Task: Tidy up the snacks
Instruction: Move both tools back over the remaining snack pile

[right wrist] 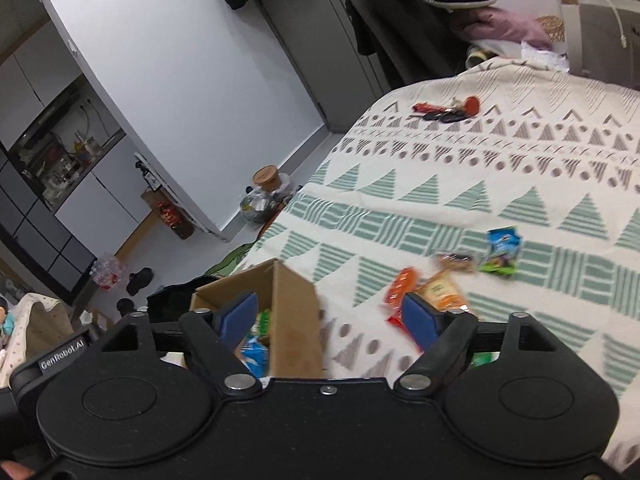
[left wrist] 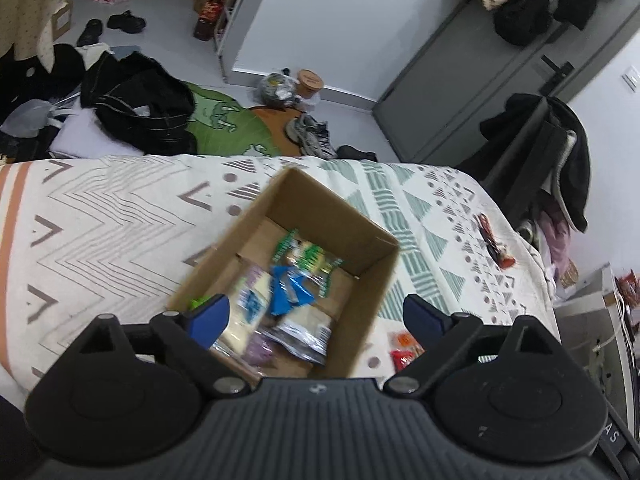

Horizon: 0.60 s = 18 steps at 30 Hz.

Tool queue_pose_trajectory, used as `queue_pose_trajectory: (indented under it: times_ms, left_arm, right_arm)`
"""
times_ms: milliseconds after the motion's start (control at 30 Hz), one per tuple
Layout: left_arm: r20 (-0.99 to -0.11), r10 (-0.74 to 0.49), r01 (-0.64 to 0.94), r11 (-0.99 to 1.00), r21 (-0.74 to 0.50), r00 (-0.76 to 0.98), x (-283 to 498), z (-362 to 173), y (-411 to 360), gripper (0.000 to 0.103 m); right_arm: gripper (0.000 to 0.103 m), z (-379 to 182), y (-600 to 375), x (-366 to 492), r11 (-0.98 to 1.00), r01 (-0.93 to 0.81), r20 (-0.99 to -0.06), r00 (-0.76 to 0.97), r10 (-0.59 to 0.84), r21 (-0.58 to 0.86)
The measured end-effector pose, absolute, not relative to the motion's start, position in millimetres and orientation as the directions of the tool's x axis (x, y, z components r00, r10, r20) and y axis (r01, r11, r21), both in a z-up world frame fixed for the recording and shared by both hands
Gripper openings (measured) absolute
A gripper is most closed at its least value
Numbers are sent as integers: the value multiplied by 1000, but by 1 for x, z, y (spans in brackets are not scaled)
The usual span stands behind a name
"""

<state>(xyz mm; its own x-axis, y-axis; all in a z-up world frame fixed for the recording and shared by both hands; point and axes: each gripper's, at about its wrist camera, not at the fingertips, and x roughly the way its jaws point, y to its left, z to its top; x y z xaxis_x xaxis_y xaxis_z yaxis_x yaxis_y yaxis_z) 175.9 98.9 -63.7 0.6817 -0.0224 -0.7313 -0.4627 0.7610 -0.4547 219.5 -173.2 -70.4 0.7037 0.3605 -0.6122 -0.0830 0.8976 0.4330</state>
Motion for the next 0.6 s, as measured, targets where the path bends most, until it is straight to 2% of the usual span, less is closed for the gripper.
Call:
queue_pose_trajectory:
  times_ms: [100,600]
  left_arm:
    - [-730,-19,-446,781,-438,683,175,-63,81,94]
    - [-717,-39,-389,819,-422,696,167,-65,16,94]
  right_arm:
    - [87,-69,-190,214,905,-82,-607,716,345,418]
    - [88,-76,-271,198,918,-46,-611,733,299,393]
